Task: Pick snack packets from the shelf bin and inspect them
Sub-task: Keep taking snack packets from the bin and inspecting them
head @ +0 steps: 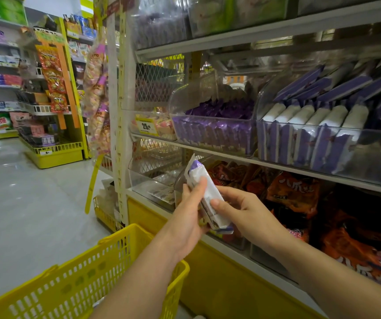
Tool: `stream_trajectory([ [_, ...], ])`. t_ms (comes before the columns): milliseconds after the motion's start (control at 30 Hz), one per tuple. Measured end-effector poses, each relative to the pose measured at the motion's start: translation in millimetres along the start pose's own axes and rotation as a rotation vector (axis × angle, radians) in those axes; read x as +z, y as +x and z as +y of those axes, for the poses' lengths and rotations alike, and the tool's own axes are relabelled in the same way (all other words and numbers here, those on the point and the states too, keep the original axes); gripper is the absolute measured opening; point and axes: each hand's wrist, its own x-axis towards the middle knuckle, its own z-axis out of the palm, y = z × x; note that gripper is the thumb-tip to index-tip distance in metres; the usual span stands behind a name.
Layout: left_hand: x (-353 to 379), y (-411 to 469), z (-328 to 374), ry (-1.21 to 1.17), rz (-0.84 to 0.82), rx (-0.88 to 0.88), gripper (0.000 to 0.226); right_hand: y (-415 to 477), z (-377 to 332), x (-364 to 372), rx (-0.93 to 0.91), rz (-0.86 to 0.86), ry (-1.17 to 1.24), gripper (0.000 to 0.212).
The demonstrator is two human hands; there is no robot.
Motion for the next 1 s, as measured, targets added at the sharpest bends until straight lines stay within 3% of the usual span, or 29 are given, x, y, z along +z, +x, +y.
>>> stream_trajectory([
  [133, 21.0, 1.3, 14.0, -0.008, 0.033, 0.047, 0.060, -3.9, -19.6, -17.2, -0.045, -0.119, -0.152, 0.032],
  [233, 32.2, -0.6, 34.5, -0.137, 0.009, 0.102, 0.044, -12.1, -33.5, -46.8, -0.008, -0.123, -0.323, 0.063],
  [333, 52.1, -0.4, 52.2, -0.207, 0.024, 0.140, 0.033, -24.7, -56.1, -69.9, -0.020, -0.094, -0.298, 0.079],
  [500, 103.4, 0.5, 71.3, -0.150, 0.016, 0.221, 0.023, -39.2, -94.8, -98.9, -0.216, 0.167, -0.324, 0.049],
  [600, 134.6, 5.2, 83.2, -0.074, -0.048, 0.223, 0.021, -45.9, -112.4, -122.4, -0.293, 0.225, -0.275, 0.035],
  [667, 151.1, 10.4, 90.5, 0.098, -0.049, 0.207, 0.032, -49.9, -124.1, -139.7, -0.329, 0.270, -0.235, 0.026],
  [767, 163.2, 23.5, 96.7, 0.604, 0.008, 0.308, 0.051, -55.1, -145.5, -173.2, -0.337, 0.385, -0.237, 0.022],
  [867, 166.5, 34.4, 95.5, 0.934, -0.034, 0.527, 0.036, -62.4, -165.0, -208.8, -0.295, 0.442, -0.314, 0.029],
  [933, 172.3, 40.9, 93.3, 1.091, -0.034, 0.660, 0.020, -63.4, -172.5, -227.4, -0.263, 0.452, -0.410, 0.024],
  [1000, 183.7, 47.9, 93.1, 1.160, -0.055, 0.732, 0.020, -59.6, -178.0, -241.9, -0.225, 0.448, -0.475, 0.016],
])
